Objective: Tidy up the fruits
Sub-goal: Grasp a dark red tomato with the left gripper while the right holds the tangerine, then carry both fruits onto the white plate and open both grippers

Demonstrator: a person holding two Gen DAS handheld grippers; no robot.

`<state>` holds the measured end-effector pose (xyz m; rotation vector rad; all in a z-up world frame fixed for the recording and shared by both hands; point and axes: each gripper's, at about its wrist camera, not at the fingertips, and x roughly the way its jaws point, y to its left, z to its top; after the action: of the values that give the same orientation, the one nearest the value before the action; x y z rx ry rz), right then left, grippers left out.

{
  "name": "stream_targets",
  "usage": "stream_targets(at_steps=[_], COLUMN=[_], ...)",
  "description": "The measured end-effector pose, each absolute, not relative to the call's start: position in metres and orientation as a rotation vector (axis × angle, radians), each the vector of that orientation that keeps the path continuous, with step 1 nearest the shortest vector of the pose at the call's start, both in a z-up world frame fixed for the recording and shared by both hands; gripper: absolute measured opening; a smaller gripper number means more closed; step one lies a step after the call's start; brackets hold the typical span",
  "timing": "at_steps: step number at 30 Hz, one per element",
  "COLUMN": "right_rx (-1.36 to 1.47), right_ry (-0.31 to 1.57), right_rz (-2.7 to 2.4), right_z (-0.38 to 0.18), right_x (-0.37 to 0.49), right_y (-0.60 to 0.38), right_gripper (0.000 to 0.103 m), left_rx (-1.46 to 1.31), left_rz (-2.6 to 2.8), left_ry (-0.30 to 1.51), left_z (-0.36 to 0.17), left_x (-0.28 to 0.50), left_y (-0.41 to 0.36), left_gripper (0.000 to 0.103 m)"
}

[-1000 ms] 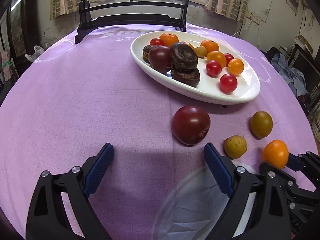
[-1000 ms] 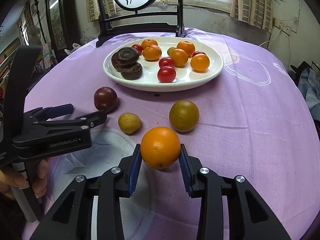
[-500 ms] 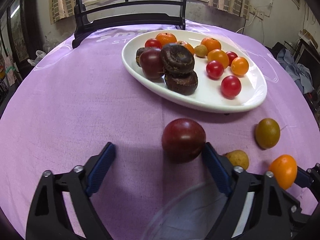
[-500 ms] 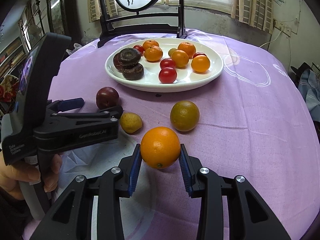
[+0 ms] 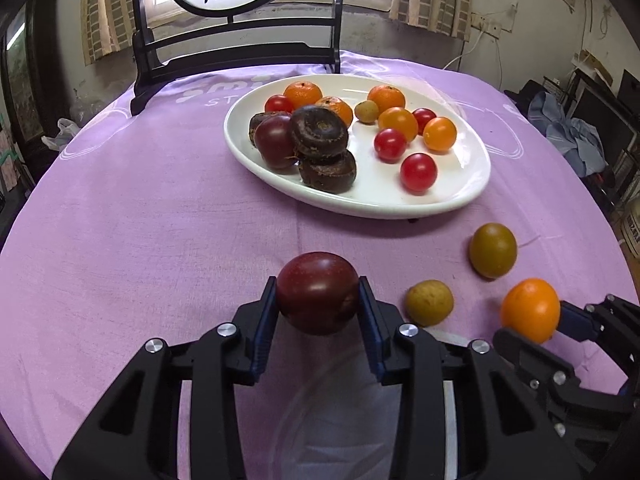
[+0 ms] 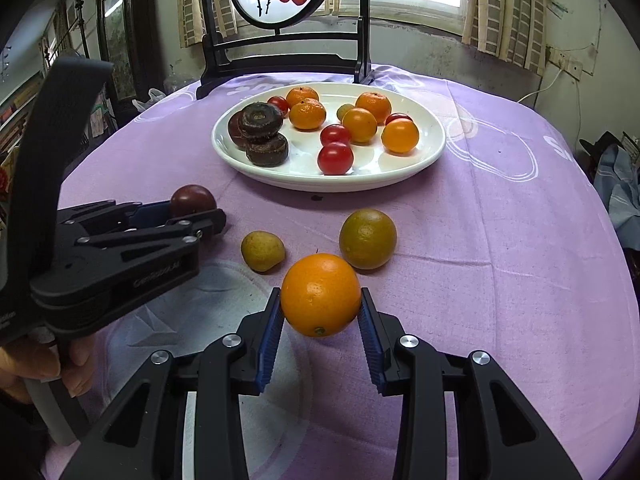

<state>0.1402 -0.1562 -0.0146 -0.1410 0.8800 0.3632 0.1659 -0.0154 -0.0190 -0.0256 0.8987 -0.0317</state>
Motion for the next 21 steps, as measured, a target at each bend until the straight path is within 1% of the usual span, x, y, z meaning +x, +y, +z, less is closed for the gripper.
stream_targets(at_steps=[5,11,16,21], right_rx=[-0.122,-0.085,-0.064,-0.081], right_ry=[0.847,0.757,0.693,0.677], right_rz=[0.373,0.37,0.357,0.347], right_z=[-0.007,0.016,0.034,0.043], right_x=[0.137,0.134,0.139,0.156], right_y=[-0.159,-0.167,-0.173,-0.172], right_gripper=[0.038,0.038,0.038,0.038], left_rx=[0.0,0.021,0.035,0.04], left_rz=[-0.045,-0.069,-0.089,-0.086], left_ry=[0.854,0.807,0.797,0.78], left_z=[-0.003,0.02,0.035,0.048], left_x=[0.156,0.151,0.16,0.176], left_y=[-0.021,-0.027,-0.034,-0.039], left_gripper=[0.037,0.037,0.037,0.037])
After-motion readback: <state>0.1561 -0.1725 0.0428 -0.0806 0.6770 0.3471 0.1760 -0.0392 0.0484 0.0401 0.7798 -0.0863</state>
